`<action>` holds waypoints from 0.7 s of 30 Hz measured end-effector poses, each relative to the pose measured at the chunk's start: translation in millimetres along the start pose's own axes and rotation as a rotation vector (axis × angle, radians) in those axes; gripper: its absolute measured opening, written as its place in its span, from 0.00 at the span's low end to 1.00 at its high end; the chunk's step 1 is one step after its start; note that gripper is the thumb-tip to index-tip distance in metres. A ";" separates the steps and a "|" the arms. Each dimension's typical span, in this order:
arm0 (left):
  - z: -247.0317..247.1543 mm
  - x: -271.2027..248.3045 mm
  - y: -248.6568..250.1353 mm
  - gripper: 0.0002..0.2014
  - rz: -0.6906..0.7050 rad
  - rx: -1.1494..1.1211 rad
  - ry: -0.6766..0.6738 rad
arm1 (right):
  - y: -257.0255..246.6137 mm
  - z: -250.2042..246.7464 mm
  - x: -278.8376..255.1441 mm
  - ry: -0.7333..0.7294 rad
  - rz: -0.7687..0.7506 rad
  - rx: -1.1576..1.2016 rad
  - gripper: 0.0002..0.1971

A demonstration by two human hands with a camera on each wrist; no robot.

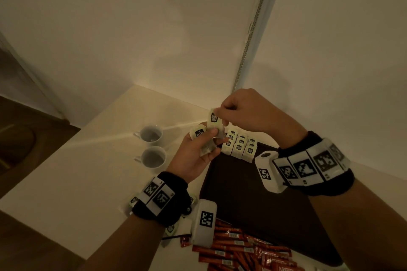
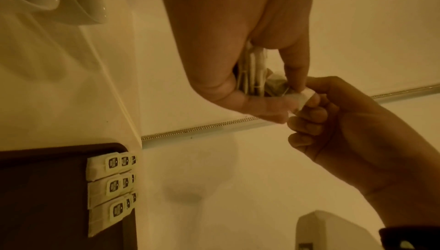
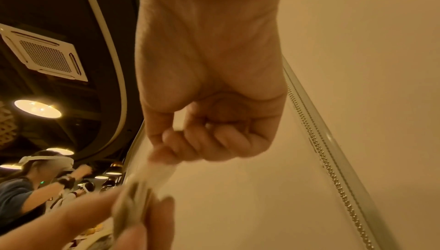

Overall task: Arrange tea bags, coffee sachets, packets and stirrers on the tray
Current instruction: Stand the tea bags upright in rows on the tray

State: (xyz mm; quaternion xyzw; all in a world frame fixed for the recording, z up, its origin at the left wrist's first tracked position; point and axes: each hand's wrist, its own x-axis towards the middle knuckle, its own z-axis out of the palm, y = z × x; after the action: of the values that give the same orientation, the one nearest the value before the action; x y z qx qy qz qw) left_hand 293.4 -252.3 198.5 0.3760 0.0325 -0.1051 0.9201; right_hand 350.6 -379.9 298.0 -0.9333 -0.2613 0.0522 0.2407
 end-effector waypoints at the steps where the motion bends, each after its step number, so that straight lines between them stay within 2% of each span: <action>1: -1.6 1.5 -0.5 0.07 0.002 0.025 0.010 | 2.0 0.5 0.0 -0.001 -0.001 -0.007 0.15; 5: -4.5 6.6 -2.0 0.05 0.034 0.135 0.059 | 7.5 2.6 0.0 0.010 -0.019 0.157 0.04; 8: -5.6 8.1 -0.8 0.06 0.045 0.082 0.063 | 9.0 0.0 -1.6 0.039 -0.001 0.318 0.00; 14: -5.0 12.7 -3.5 0.32 0.033 -0.068 -0.010 | 11.5 -6.5 -1.2 0.017 0.005 0.445 0.04; 15: -3.4 13.9 -4.1 0.31 0.033 -0.072 -0.034 | 11.3 -5.9 -1.5 0.017 0.013 0.438 0.03; 19: 5.1 17.5 -5.9 0.10 0.049 0.033 0.015 | 13.2 -3.1 -1.8 0.070 -0.023 0.322 0.02; 21: 6.0 18.5 -8.1 0.07 0.071 0.032 0.030 | 16.1 -2.9 -0.3 0.111 -0.054 0.276 0.02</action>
State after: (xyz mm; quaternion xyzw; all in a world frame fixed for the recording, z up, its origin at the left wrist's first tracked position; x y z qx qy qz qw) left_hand 309.6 -265.2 194.7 0.3930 0.0312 -0.0672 0.9166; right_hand 358.4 -393.3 292.9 -0.8853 -0.2631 0.0295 0.3822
